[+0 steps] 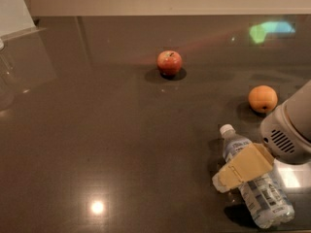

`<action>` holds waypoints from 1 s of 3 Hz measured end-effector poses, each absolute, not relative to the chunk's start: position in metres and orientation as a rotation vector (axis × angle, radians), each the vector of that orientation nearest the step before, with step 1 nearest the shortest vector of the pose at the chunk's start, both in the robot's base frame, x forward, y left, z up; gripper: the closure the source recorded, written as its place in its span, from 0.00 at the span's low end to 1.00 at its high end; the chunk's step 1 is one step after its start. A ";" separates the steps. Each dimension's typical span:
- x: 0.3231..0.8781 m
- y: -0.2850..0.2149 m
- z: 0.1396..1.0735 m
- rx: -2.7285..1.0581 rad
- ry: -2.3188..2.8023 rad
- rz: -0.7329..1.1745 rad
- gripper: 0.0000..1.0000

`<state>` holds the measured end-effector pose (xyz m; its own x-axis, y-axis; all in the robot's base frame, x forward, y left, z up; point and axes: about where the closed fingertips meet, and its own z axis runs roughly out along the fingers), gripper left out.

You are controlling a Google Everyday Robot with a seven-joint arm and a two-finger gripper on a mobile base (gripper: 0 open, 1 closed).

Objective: Pick blue plastic bottle

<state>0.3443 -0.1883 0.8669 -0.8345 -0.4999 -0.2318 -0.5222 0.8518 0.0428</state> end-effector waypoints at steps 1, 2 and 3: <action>0.332 -0.190 0.853 -0.746 2.859 0.152 0.00; 0.323 -0.190 0.843 -0.725 2.890 0.145 0.00; 0.319 -0.188 0.840 -0.721 2.901 0.129 0.14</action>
Offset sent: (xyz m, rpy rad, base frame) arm -0.0310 -0.0020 -0.0386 -0.0300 0.0897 -0.0747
